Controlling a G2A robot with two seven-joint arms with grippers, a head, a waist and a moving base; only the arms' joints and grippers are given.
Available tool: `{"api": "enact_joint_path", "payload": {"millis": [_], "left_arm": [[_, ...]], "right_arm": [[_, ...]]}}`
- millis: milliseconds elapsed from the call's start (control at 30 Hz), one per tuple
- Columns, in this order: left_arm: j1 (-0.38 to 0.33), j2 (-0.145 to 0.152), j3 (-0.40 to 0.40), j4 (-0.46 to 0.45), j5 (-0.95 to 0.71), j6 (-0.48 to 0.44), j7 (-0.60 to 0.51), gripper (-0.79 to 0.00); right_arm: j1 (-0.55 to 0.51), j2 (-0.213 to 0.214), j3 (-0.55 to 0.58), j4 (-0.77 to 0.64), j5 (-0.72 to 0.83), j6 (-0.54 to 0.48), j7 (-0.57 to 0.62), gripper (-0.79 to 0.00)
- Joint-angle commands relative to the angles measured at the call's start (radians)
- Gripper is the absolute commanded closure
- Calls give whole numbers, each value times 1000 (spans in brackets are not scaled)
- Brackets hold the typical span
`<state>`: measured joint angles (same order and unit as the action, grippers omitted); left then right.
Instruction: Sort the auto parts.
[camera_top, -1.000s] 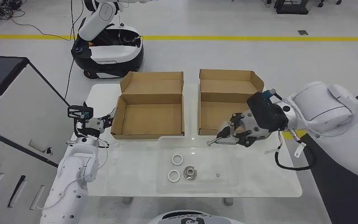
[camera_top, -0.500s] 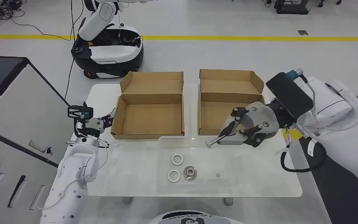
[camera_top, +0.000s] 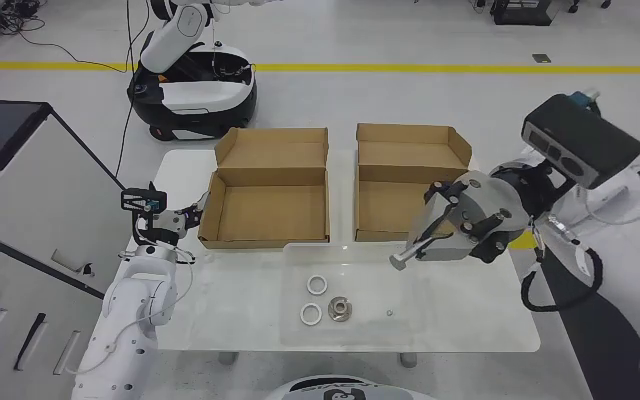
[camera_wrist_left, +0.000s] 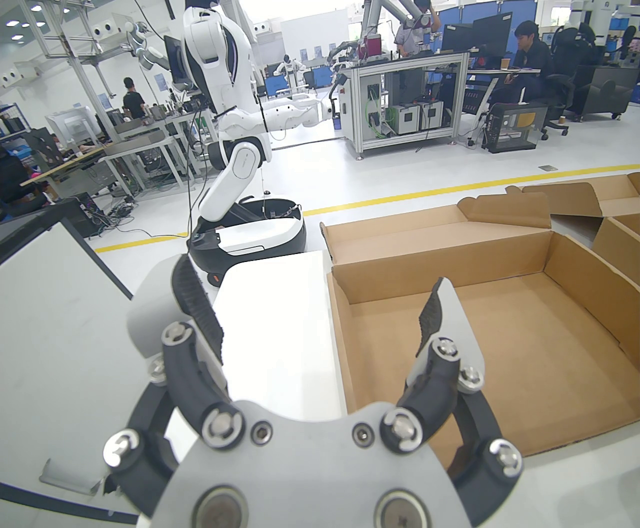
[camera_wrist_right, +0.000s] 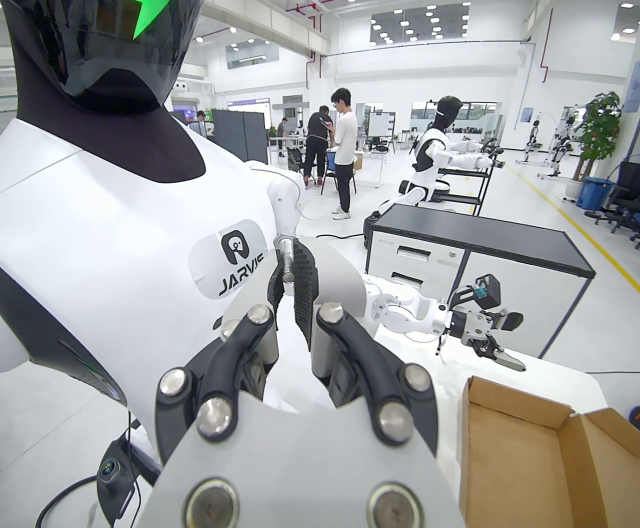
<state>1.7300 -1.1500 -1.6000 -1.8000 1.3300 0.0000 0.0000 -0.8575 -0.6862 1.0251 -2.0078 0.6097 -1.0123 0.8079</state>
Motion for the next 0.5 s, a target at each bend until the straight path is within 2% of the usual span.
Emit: {"api": "enact_joint_path", "payload": {"millis": [0,267,333,367,467], "left_arm": [[0,0,0,0,0,0,0,-785],[0,0,0,0,0,0,0,-785],[0,0,0,0,0,0,0,-785],[0,0,0,0,0,0,0,-785],[0,0,0,0,0,0,0,-785]], "right_arm": [[0,0,0,0,0,0,0,0],[0,0,0,0,0,0,0,0],[-12,-5,2,-26,0,0,-33,0],[-24,-11,-3,-42,47,0,-80,0],[-30,-29,-15,-72,109,0,-84,0]]}}
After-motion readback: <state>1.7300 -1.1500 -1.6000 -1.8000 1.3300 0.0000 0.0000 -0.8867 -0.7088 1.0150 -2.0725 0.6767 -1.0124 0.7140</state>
